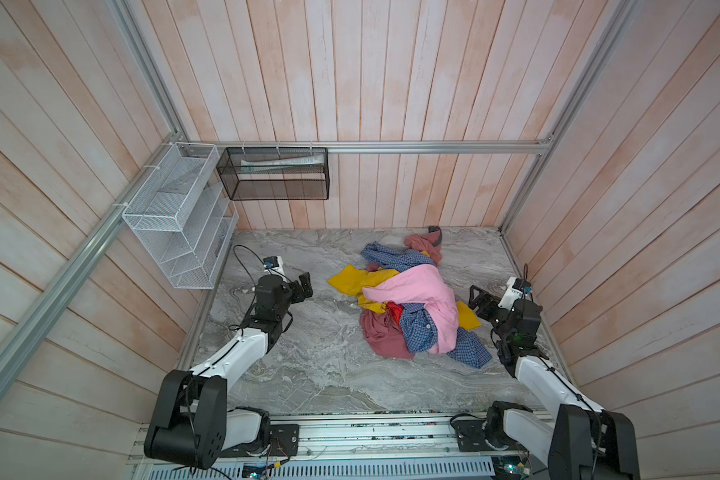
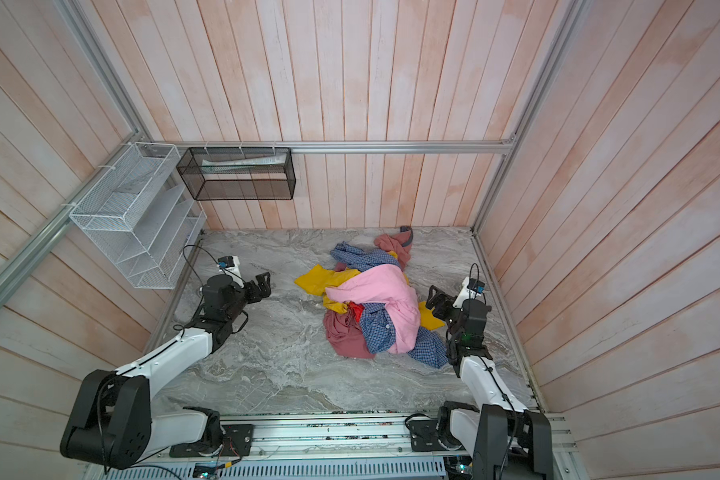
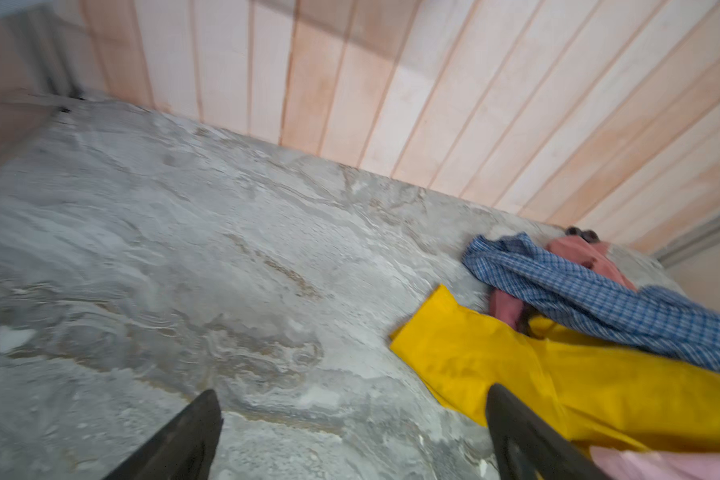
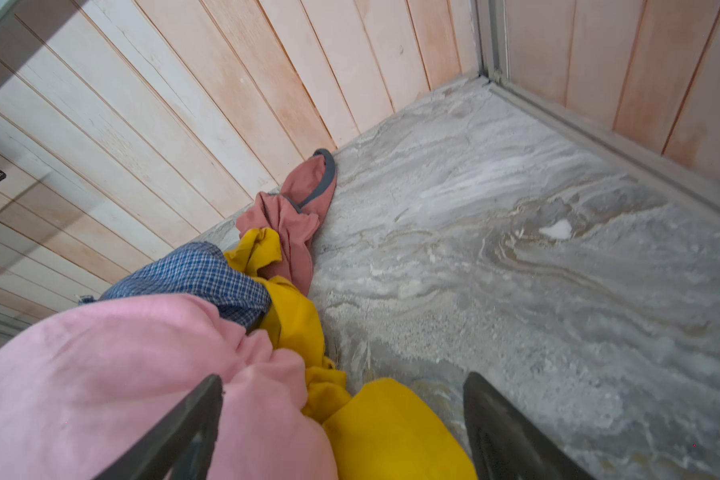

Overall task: Pick out a specific cloth from the pile
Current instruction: 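Reach the left gripper to the yellow shirt while the right gripper approaches the pink cloth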

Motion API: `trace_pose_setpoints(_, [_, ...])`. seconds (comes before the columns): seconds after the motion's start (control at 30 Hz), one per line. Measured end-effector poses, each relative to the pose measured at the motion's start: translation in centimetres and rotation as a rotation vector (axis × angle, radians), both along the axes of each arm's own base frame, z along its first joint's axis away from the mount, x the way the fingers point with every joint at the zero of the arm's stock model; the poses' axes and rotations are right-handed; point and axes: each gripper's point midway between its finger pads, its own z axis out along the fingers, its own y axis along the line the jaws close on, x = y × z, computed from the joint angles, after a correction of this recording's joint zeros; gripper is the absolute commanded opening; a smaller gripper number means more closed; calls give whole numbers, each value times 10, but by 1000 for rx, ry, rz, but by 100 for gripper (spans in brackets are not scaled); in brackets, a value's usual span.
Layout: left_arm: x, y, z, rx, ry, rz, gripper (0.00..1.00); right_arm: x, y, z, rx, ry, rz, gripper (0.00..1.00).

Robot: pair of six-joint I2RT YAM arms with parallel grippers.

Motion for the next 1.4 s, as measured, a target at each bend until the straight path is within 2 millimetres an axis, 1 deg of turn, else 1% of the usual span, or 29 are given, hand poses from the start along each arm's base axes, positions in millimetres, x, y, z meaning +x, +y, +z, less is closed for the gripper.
trace_pose_setpoints(0.03, [1,-11,-5,1,18,-37,98,-3,1,-5,16,16,1,90])
trace_pose_setpoints(0.1, [5,-32,-14,-1,58,-110,97,-7,3,-10,36,27,4,90])
trace_pose_setpoints(0.2, [12,-58,-25,-15,102,-203,93,-11,7,-9,62,23,12,90])
trace_pose_setpoints(0.4, [32,-88,-43,-64,174,-316,85,-14,17,-8,97,18,59,90])
trace_pose_setpoints(0.57, [47,-111,-54,-108,234,-396,83,-15,21,-7,105,18,85,90])
trace_pose_setpoints(0.67, [54,-119,-60,-107,270,-399,84,-15,21,-7,105,16,86,90])
trace_pose_setpoints(0.83, [63,-123,-71,-88,332,-364,84,-16,21,-3,96,2,89,90])
trace_pose_setpoints(0.93, [63,-126,-81,-79,367,-365,85,-16,21,-3,95,1,89,90])
trace_pose_setpoints(1.17, [61,-150,-109,-81,456,-396,85,-16,23,-3,95,4,98,90])
trace_pose_setpoints(1.23, [60,-151,-116,-86,477,-393,83,-16,23,-3,93,3,102,91])
trace_pose_setpoints(1.3, [61,-152,-114,-97,481,-391,80,-16,23,-3,89,2,105,91])
trace_pose_setpoints(1.33, [61,-152,-114,-105,483,-392,76,-16,24,-3,87,1,107,91])
trace_pose_setpoints(1.4, [61,-154,-115,-114,491,-397,62,-16,24,-2,84,-1,109,91])
